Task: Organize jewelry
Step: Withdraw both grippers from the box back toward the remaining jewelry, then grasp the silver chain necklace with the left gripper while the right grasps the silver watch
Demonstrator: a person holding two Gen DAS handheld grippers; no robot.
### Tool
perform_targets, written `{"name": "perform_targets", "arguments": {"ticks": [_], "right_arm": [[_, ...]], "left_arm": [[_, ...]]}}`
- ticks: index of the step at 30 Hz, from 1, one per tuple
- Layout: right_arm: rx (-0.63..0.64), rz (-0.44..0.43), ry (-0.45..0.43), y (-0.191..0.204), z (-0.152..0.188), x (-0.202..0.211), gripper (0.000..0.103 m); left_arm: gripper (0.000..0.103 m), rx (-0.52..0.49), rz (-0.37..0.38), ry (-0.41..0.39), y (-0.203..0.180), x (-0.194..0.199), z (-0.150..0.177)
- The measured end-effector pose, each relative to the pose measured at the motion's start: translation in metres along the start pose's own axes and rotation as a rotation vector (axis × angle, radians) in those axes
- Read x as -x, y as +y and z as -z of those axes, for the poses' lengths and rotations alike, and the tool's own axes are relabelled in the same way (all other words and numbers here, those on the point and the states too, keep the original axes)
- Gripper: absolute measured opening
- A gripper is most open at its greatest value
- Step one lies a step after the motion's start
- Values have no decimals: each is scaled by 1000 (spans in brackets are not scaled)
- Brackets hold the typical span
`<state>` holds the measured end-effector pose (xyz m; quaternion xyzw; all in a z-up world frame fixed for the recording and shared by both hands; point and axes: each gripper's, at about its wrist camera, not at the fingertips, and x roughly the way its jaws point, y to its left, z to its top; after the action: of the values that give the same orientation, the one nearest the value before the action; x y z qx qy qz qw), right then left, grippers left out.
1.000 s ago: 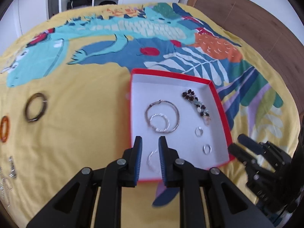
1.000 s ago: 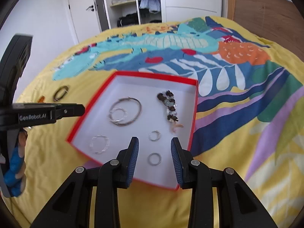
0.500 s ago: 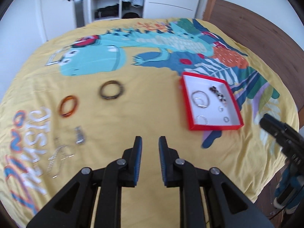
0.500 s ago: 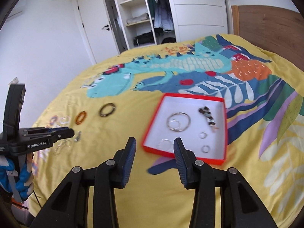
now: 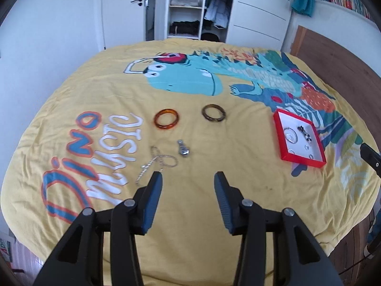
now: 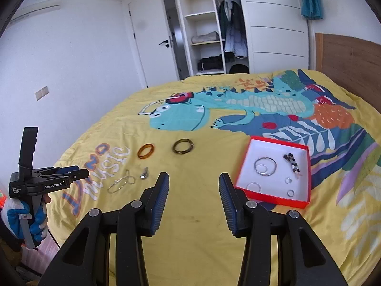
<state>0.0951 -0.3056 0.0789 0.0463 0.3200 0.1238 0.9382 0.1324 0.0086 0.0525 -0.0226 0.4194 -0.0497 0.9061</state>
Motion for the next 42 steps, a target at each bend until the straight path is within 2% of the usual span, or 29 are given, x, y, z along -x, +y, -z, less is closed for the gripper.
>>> {"name": "perform_targets", "arguments": {"ticks": [8,13,16,19,32,42], "right_arm": [[54,-20,4,41,1,3,46],[52,-13,31,54,2,-13,46],[51,-15,58,62,4,-31,46],[54,-20,89,68,8,-51,47],[37,-68,266,71,27,-174,48],[43,-119,344,75,33,-252,48]], "left_arm": [[44,32,-35,-26,46,18,16],[44,22,-48,-27,65,8,23],[45,3,-28,-26,69,-2,25],[51,-28,-20,-16,71,-18,26],[51,-68,24,138,79,-127,21],[51,-120,65,218,68,-197,4]]}}
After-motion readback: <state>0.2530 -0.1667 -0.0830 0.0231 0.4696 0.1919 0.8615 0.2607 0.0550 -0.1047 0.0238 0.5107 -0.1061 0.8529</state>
